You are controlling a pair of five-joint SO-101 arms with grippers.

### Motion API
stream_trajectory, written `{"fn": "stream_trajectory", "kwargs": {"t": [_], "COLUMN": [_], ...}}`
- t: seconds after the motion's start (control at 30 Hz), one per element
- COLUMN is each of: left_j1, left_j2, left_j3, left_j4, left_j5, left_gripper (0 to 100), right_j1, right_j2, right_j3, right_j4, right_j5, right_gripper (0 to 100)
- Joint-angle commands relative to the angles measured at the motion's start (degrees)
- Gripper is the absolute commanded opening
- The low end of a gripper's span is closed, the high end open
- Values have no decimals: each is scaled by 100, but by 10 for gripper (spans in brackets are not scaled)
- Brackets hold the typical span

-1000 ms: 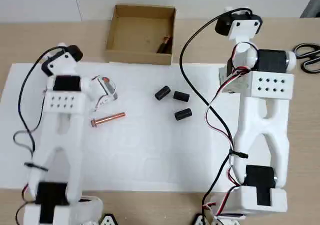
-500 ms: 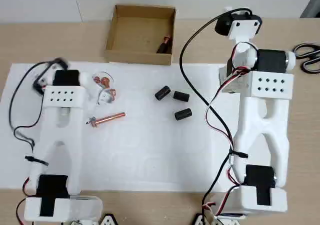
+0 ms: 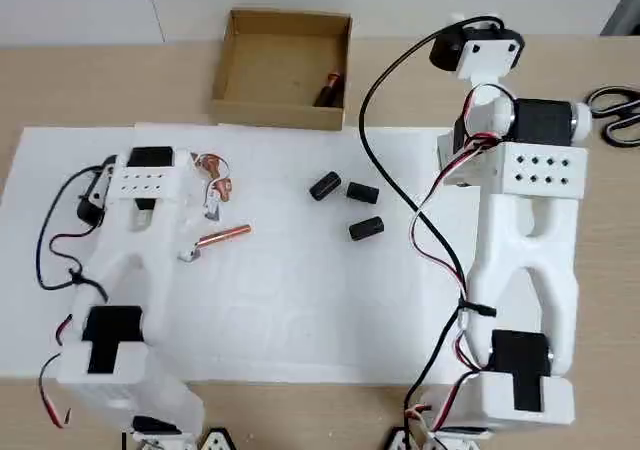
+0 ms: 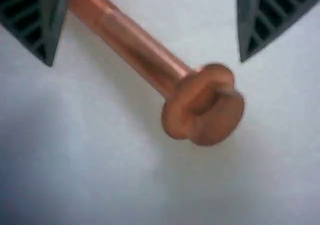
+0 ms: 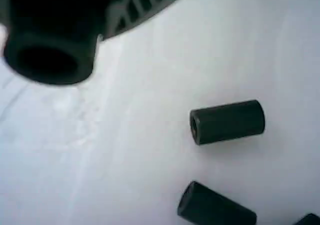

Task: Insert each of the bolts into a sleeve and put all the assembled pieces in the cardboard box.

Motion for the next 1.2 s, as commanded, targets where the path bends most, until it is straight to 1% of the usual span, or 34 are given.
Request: {"fn": "stream_trajectory", "kwargs": {"t": [0.0,0.17,0.2,0.33,0.43,0.63,0.67,0.7,0.77,0.83,0.93,1.0,1.07,1.17], "left_j1": [-44,-44,-44,-44,-18,0,0,0,44,97,123,97,88,114], "left_j2": [141,334,343,343,369,360,352,352,352,352,360,352,404,457], "left_j3": [-13,-13,-13,-13,-13,-13,-13,-66,-347,-778,-1516,-1640,-1692,-1666], "left_j4": [-185,-264,-264,-264,-273,-220,-185,-70,413,1064,1987,1969,1969,1960], "left_j5": [44,44,44,35,9,-18,-132,-352,-1037,-1969,-3622,-4774,-5670,-6558], "left_gripper": [226,218,200,69,11,6,6,6,6,6,6,6,6,6], "right_j1": [-40,-31,-31,-31,-31,-31,-31,-31,-22,-13,-22,-31,-31,-22], "right_j2": [-374,-374,-374,-374,-374,-365,-365,-365,-365,-365,-365,-365,-365,-365], "right_j3": [-273,-264,-264,-264,-264,-264,-264,-264,-264,-264,-264,-264,-264,-264], "right_j4": [31,31,31,31,22,22,22,22,22,22,22,22,22,22], "right_j5": [0,0,0,0,0,0,0,0,9,9,9,9,9,9], "right_gripper": [7,7,7,7,7,7,7,7,7,7,7,7,7,7]}}
